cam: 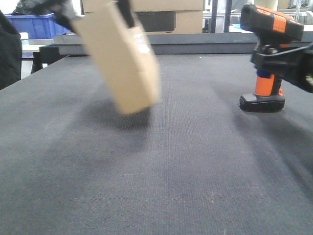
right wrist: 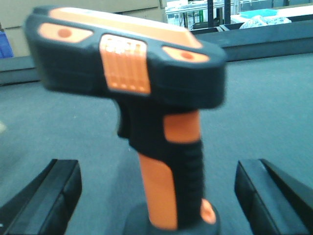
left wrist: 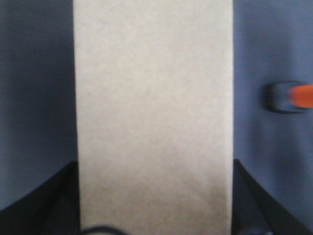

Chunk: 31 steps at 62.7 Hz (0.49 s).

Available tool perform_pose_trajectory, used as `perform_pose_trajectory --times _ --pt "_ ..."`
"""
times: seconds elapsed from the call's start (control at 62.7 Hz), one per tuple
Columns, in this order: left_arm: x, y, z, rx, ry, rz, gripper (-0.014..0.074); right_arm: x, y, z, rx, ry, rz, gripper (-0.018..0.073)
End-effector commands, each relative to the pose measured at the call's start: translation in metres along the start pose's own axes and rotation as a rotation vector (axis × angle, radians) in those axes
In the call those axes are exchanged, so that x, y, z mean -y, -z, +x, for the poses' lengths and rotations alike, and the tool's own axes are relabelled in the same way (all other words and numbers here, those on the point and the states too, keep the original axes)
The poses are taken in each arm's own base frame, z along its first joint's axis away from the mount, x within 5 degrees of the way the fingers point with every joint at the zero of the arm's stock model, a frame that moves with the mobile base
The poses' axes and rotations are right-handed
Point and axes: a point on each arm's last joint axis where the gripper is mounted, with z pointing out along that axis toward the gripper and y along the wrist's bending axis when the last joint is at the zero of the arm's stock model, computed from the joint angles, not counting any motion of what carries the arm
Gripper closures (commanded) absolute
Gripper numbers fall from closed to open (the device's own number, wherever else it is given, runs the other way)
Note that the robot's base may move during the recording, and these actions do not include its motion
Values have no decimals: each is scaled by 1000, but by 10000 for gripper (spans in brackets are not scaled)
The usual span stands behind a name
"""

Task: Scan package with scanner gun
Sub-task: 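Lower the box back onto the table with the left gripper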

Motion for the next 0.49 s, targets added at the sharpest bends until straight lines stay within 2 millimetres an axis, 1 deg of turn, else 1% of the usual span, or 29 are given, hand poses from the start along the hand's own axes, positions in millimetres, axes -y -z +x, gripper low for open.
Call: perform_pose_trajectory --times 0.0,0.096,0.191,0.335,0.479 --pt "-21 23 -12 62 -25 -121 708 3 13 -6 24 3 -11 20" --pt "-45 31 -21 82 -80 -238 708 7 25 -7 21 4 -10 20" --pt "-65 34 -25 55 -102 -292 708 9 35 -10 28 2 -11 21" --pt "-84 38 -29 46 -103 -317 708 12 47 -18 54 -6 -15 21" --pt "-94 37 -29 26 -125 -331 708 12 51 -25 69 -20 -21 21"
